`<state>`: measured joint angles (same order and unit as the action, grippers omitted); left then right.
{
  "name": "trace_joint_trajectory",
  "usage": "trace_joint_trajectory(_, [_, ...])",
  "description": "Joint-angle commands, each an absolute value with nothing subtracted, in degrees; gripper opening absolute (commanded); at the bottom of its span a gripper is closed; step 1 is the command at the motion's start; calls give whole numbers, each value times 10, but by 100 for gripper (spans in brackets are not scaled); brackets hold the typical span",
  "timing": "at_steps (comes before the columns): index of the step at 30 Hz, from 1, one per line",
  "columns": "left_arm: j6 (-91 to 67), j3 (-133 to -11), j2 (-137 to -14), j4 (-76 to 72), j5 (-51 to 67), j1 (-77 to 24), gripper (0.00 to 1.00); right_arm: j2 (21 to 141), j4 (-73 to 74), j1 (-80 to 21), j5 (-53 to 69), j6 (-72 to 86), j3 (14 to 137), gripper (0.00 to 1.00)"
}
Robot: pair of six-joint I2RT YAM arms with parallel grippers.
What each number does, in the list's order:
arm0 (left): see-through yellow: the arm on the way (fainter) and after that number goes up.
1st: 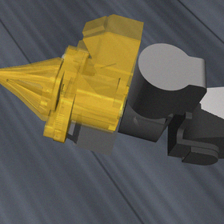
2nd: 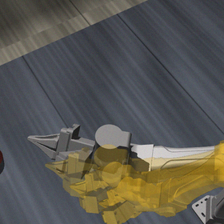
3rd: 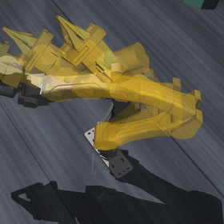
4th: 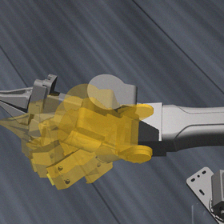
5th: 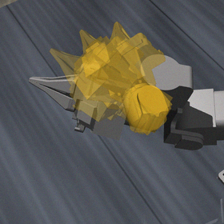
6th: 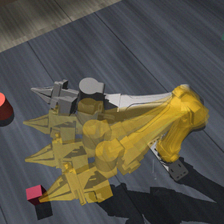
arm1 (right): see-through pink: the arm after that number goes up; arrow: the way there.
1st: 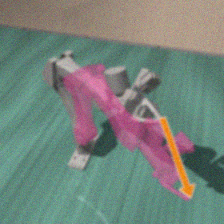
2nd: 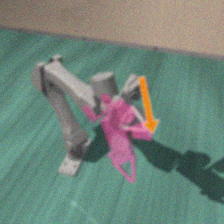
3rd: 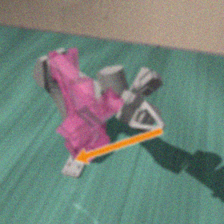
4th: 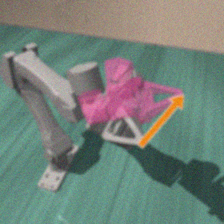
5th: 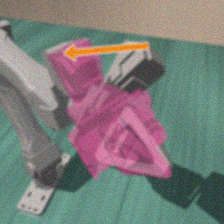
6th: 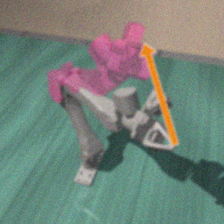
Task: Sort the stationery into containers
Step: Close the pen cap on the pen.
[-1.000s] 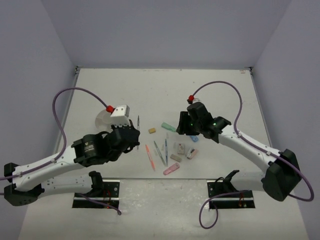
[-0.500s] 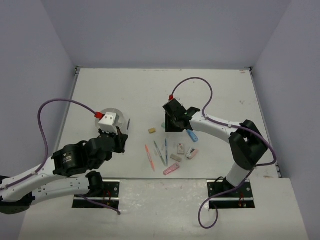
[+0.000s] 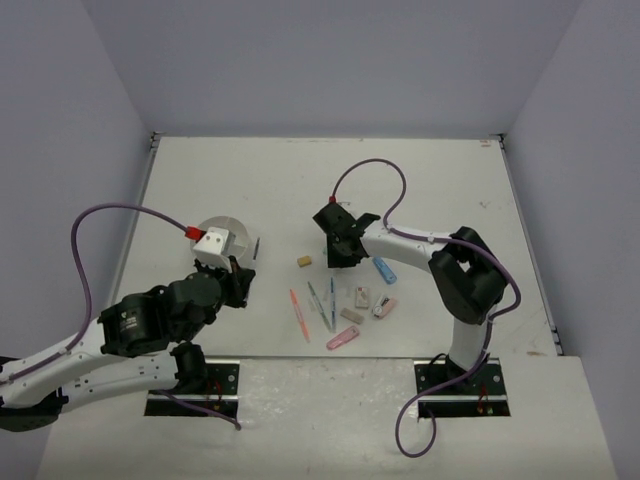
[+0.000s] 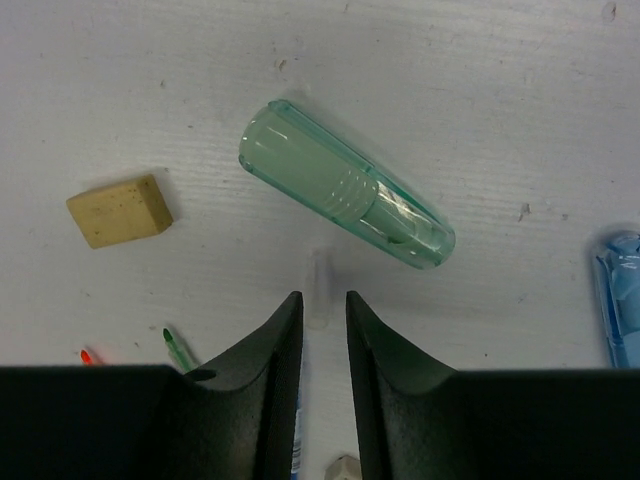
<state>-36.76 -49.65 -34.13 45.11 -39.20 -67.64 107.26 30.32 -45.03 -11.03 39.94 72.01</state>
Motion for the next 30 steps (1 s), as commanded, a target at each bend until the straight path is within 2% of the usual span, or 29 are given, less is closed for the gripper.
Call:
trace_joint_trajectory(1, [-345, -497, -358, 432, -390, -679, 0, 1087, 305, -455, -119, 414, 744, 26])
trace_joint_trajectory(11, [-346, -497, -361, 432, -391, -679, 0, 1102, 300, -457, -123, 419, 742, 22])
trace_joint_trajectory(20, [-345, -497, -362, 431, -392, -679, 0, 1111, 305, -459, -137, 425, 746, 8])
trace_joint_trajectory(25, [-349, -501, -368, 428, -388, -679, 0, 1035, 306, -461, -145, 424, 737, 0])
trace_joint_trajectory(30, [-388, -495, -362, 377, -357, -679, 0, 879, 237, -463, -112, 402, 681, 0])
